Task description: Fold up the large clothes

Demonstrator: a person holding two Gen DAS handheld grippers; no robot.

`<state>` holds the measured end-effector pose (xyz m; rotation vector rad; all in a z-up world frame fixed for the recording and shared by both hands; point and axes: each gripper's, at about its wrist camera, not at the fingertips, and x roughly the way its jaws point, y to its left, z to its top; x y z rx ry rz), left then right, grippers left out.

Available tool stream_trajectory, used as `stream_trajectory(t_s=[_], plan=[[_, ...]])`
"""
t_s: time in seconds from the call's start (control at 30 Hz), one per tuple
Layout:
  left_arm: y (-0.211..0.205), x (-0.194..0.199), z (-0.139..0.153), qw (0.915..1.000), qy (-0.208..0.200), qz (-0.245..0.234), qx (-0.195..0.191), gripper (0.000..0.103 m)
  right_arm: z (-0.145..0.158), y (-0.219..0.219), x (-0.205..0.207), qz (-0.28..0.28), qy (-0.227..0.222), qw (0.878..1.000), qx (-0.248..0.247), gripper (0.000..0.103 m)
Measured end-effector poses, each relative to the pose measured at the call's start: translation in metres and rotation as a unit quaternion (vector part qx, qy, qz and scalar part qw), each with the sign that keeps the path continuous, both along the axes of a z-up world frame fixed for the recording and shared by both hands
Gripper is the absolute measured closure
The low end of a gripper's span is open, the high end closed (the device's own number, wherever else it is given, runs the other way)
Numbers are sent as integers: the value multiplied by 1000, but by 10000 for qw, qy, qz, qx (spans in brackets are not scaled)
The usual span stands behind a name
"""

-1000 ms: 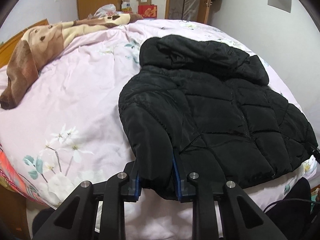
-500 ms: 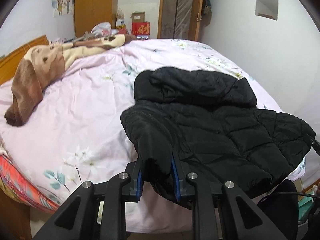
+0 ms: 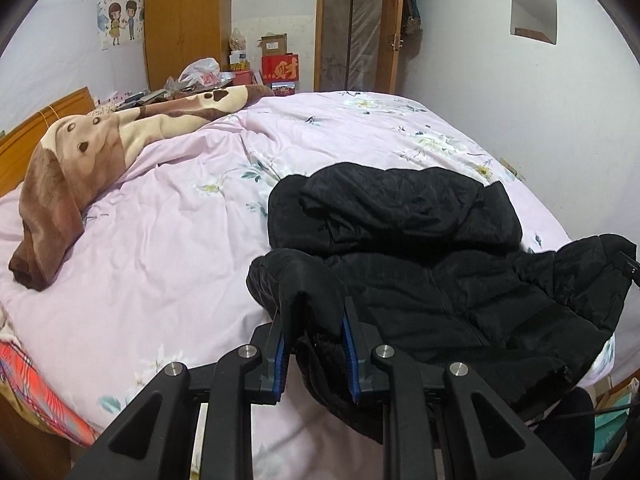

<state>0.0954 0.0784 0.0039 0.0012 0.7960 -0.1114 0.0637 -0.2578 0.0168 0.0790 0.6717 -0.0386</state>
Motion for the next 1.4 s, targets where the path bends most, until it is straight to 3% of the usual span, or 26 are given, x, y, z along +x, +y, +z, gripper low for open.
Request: stream_trajectory(t_s=[0.63,1.3,1.4], plan=[[7,132,34,9996,79,229,-117,80,36,-6,123,-22,298,9996,-25,91],[25,276,7,9944,746,596,-445,72,21,-14,269,-133,1112,9936,-115,91],[25,289,4,9952,657,644,-324,69,14,-17,287,-143,1249,9920,-129,91]])
